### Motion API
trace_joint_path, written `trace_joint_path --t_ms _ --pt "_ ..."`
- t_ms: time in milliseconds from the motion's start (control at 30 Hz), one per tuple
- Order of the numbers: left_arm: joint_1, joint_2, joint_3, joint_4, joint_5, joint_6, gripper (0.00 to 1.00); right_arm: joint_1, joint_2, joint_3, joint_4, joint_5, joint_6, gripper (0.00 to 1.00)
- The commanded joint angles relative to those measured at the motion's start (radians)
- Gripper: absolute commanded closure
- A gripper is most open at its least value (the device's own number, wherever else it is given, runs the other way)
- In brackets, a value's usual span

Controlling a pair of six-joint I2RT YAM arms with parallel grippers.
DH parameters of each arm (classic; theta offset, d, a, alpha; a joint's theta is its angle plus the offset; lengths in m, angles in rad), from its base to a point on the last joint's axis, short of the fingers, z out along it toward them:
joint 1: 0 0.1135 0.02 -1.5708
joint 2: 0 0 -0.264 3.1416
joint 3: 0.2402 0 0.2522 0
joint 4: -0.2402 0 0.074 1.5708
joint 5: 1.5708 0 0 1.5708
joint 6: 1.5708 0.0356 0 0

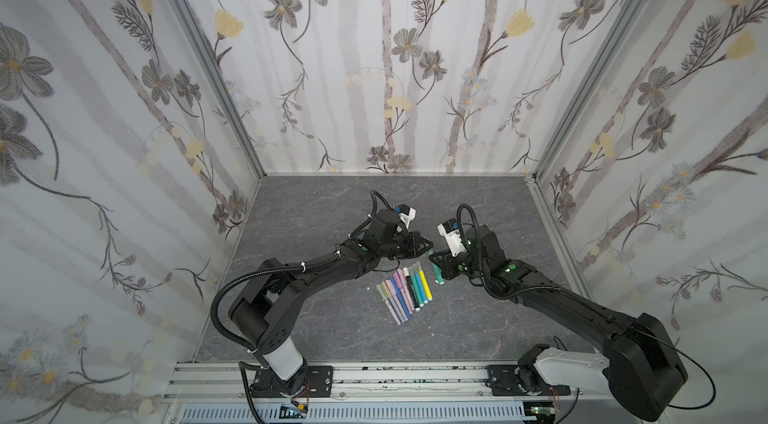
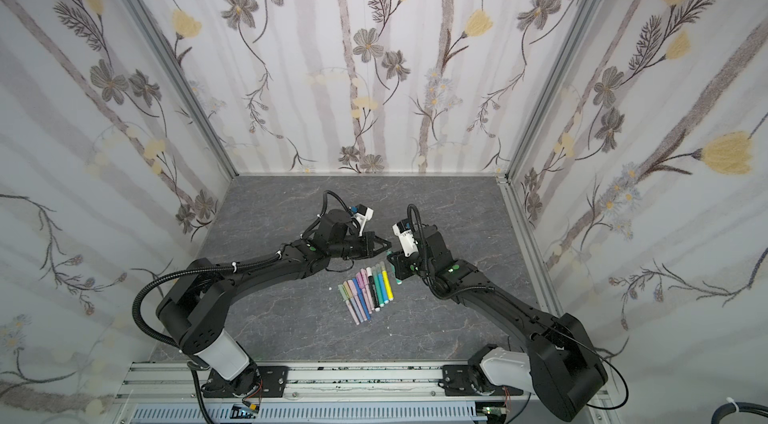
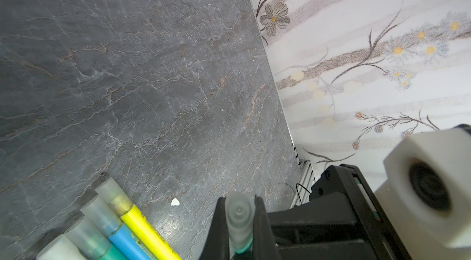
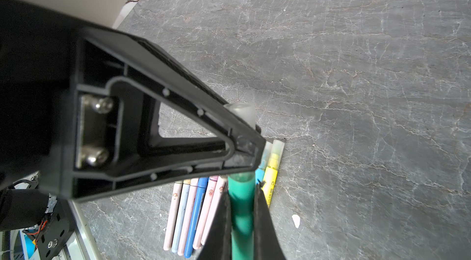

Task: Open the pen caps
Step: 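Close the left gripper on the cap and pull it off the marker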

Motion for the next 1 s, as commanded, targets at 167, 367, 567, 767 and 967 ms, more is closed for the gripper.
trace_joint_path --t_ms 167,367,567,767,967 --pt "-0.001 -0.008 0.019 0.026 0.017 -0.005 1.0 0.001 0.0 -0.034 0.067 -0.019 0.004 0.74" --pt "0.0 -0.004 0.026 0.02 0.015 -0.002 1.0 0.002 0.002 -0.05 0.075 -0.032 0.003 0.8" --pt "-0.001 -0.004 0.022 0.021 0.002 0.001 1.0 0.002 0.001 -0.05 0.07 -0.033 0.001 0.99" --pt "0.009 -0.021 0.014 -0.003 -0.08 0.022 1.0 0.002 0.008 -0.057 0.042 -0.054 -0.007 1.0" --pt "0.039 -0.009 0.031 -0.013 -0.131 0.054 1.0 0.004 -0.027 -0.119 0.046 -0.077 0.008 1.0"
